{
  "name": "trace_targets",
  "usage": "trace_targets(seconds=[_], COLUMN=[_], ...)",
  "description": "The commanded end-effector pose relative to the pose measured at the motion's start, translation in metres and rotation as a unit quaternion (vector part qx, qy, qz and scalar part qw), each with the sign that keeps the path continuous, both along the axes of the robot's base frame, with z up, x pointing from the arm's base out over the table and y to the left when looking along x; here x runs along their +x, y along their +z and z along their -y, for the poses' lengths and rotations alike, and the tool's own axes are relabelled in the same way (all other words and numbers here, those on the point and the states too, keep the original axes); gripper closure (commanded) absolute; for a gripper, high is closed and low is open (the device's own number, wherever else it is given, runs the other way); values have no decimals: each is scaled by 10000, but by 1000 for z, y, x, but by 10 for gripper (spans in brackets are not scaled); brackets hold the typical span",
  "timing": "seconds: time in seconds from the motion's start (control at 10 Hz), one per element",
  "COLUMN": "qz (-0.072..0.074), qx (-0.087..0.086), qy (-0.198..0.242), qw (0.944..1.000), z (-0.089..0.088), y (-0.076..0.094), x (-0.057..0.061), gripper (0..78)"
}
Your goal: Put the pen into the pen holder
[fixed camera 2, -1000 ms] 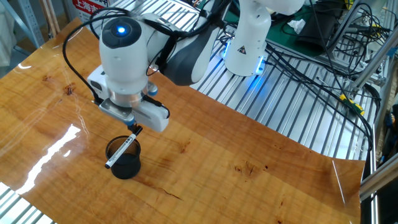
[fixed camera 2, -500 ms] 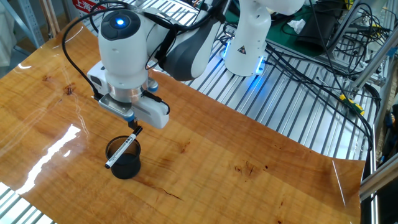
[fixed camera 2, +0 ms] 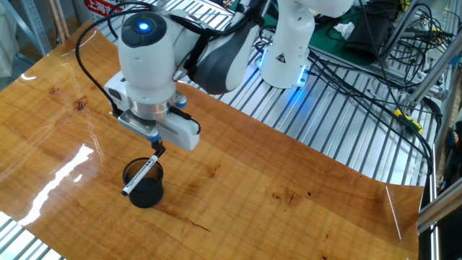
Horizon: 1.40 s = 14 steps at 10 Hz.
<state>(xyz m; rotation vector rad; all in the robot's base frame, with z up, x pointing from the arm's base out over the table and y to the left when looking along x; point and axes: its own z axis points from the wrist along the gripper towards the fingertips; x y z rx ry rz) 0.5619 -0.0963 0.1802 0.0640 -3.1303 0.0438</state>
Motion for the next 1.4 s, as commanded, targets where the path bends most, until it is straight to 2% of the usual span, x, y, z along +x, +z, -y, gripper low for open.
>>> trace_targets(seconds=[0.1, 1.3, 1.4], qz=[34, 34, 76], qx=[2, 2, -23], qy=[36, 36, 1], qw=[10000, 10000, 10000], z=[-3, -3, -9], y=[3, 3, -9], x=[1, 1, -11], gripper=[1, 1, 1])
